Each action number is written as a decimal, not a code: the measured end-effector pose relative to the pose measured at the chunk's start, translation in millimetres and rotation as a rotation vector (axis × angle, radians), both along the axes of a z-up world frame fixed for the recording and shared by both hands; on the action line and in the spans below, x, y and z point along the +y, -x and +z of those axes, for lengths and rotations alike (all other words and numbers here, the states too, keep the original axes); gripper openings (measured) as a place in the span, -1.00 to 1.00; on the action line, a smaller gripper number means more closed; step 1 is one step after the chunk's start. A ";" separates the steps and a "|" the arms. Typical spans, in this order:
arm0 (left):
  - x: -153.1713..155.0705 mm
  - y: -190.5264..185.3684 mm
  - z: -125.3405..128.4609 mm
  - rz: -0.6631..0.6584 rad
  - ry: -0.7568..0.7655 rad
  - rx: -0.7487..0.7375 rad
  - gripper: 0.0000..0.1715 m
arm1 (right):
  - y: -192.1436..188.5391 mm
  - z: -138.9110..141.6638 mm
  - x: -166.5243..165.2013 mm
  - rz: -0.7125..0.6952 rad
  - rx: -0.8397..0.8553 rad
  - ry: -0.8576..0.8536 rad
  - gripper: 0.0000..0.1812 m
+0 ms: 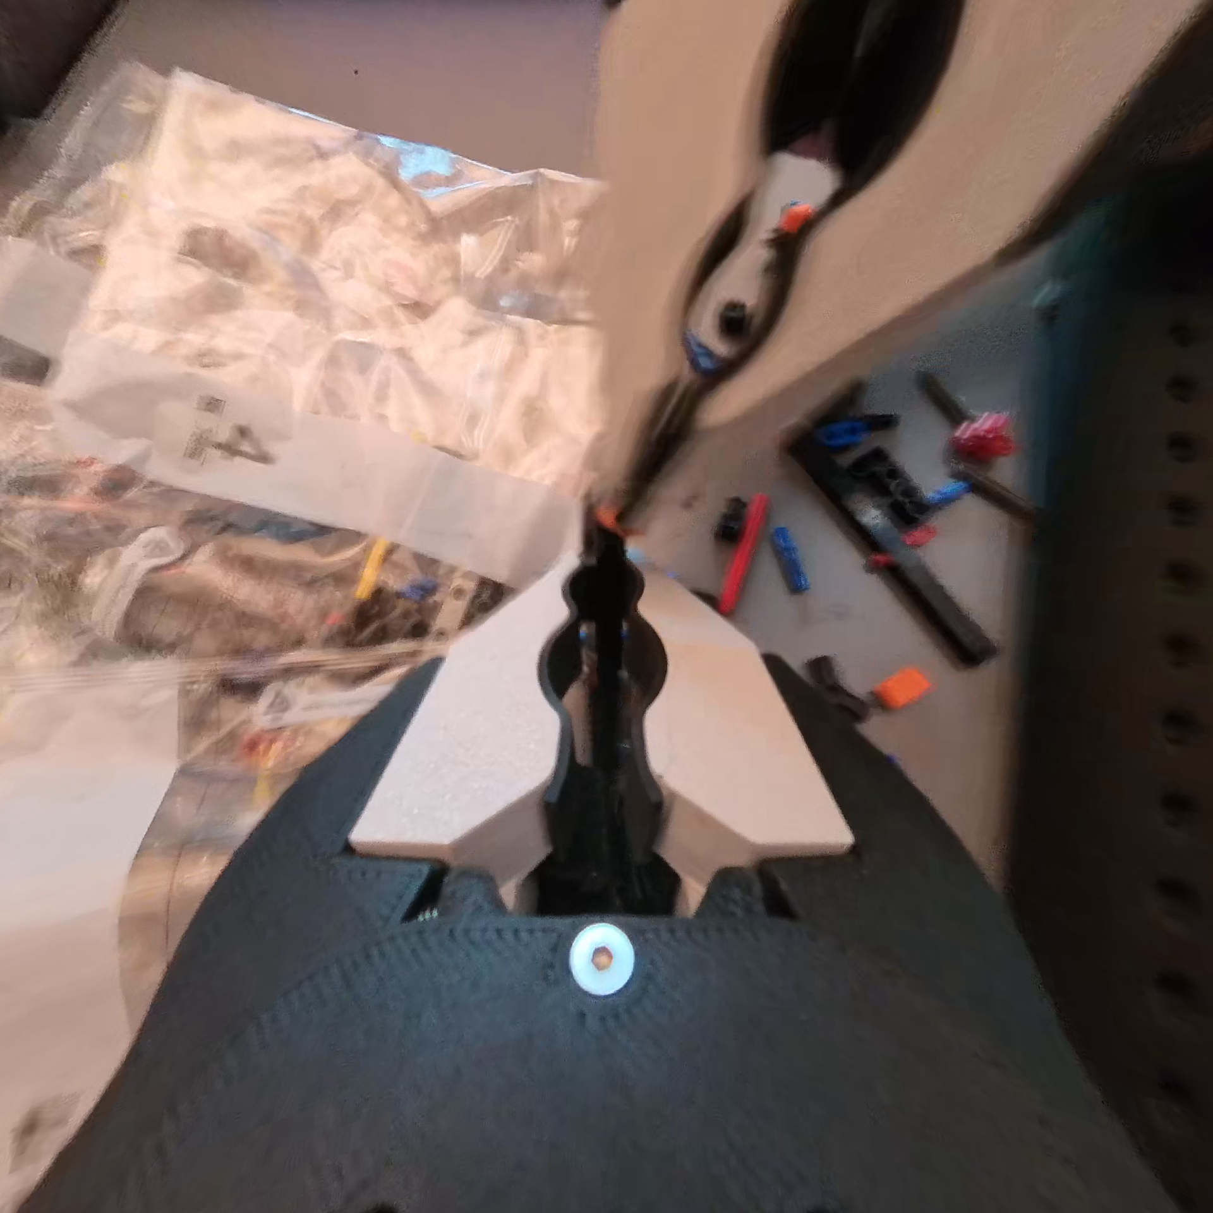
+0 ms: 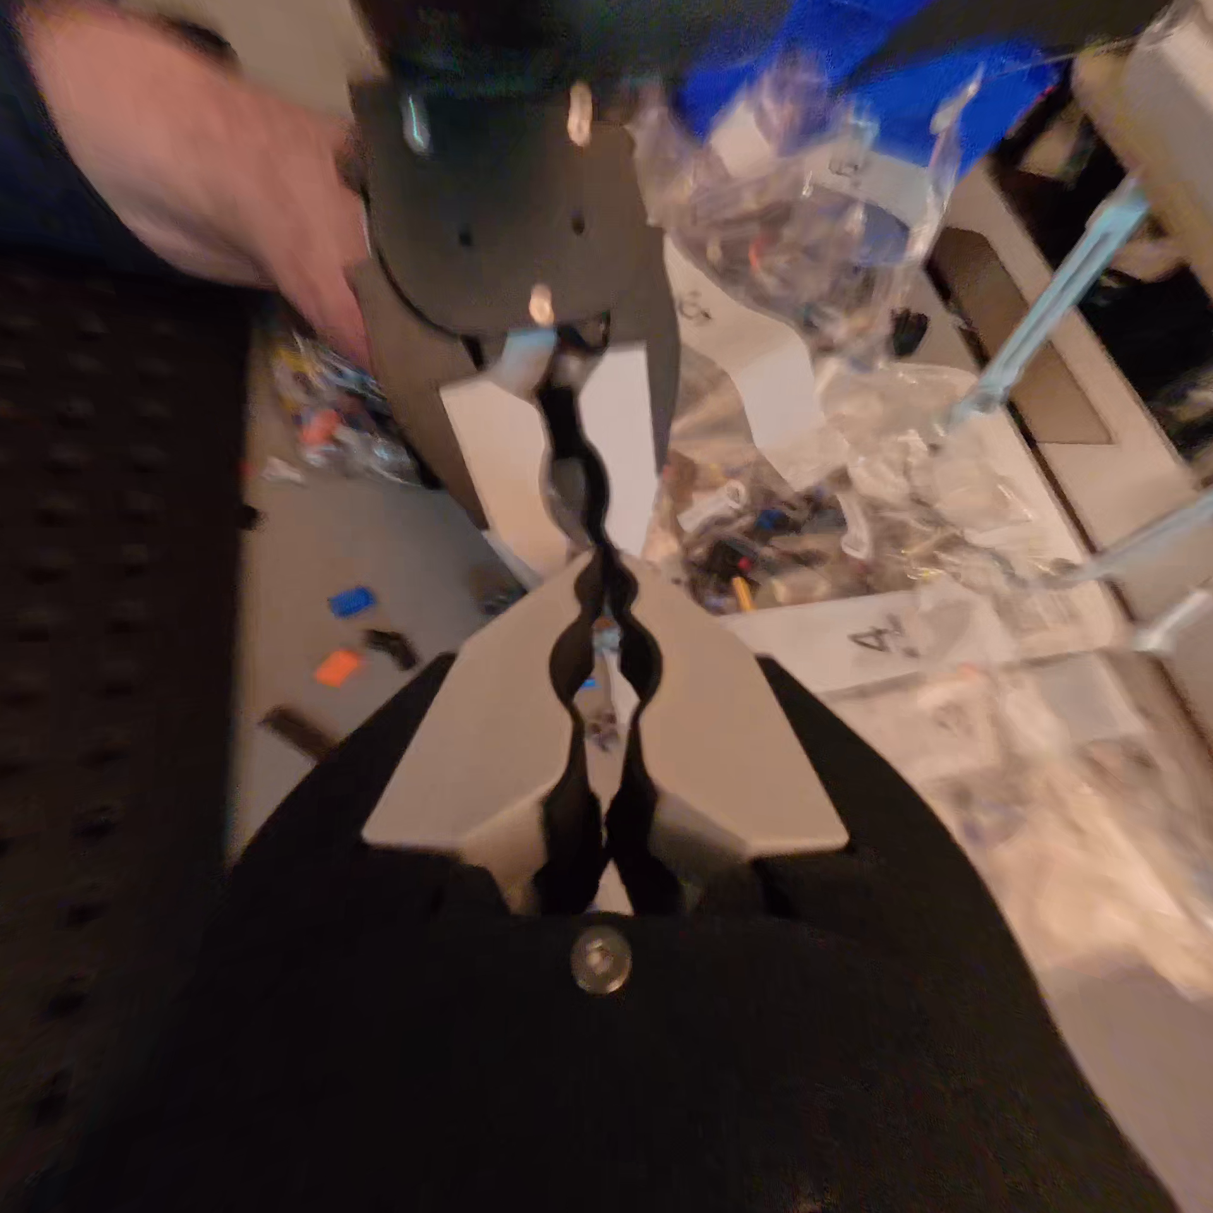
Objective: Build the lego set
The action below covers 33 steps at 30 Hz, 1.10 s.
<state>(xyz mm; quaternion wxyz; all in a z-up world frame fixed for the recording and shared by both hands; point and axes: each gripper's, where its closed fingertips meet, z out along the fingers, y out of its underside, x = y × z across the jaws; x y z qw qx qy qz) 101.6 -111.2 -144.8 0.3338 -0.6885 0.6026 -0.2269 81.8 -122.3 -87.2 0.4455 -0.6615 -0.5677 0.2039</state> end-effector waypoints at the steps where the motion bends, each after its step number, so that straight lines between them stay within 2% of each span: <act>1: 12.7 10.1 -10.9 0.048 -0.059 0.085 -0.94 | 5.1 23.3 -14.3 0.085 0.163 0.085 -1.00; 2: 13.2 11.1 -12.2 0.042 -0.042 0.071 -0.94 | 0.7 39.9 -15.4 0.091 0.258 0.111 -1.00; 3: 7.3 5.0 0.4 0.036 0.031 -0.034 -0.95 | -8.8 35.4 -6.2 0.034 0.213 0.081 -1.00; 4: 7.6 4.3 9.5 0.043 0.023 -0.066 -0.95 | -13.3 28.0 -3.9 0.022 0.172 0.075 -1.00; 6: 9.1 4.7 7.1 0.042 -0.031 -0.021 -0.94 | -14.9 26.5 -1.7 0.020 0.180 0.091 -1.00; 8: 7.5 3.8 1.9 0.025 -0.055 0.010 -0.95 | -16.2 18.7 3.7 -0.004 0.092 -0.008 -0.97; 9: 8.6 4.5 0.4 0.029 -0.063 0.019 -0.95 | -13.7 12.9 4.4 -0.010 0.041 -0.055 -0.86; 12: 10.3 5.5 0.6 0.034 -0.079 0.023 -0.95 | -9.1 -5.5 10.6 -0.047 -0.100 -0.126 -0.76; 15: 13.0 5.6 2.1 0.030 -0.151 0.044 -0.95 | -11.9 -6.3 13.7 -0.064 -0.039 -0.020 -0.78; 19: 14.8 3.5 3.9 0.002 -0.287 0.086 -0.95 | -10.8 -11.1 6.9 -0.021 0.083 0.257 -0.82; 24: 18.6 4.3 4.8 -0.009 -0.443 0.159 -0.95 | -11.1 -15.6 5.8 -0.022 0.129 0.381 -0.86; 27: 17.2 3.9 2.7 -0.010 -0.417 0.160 -0.95 | -12.0 -17.6 4.5 -0.015 0.054 0.280 -0.86; 30: 15.0 3.2 7.4 -0.012 -0.365 0.105 -0.96 | -7.5 -8.3 1.3 0.022 0.013 0.091 -0.93; 33: 9.6 1.5 6.0 -0.028 -0.321 0.087 -0.96 | -6.7 -7.5 -3.6 0.049 0.009 0.091 -0.94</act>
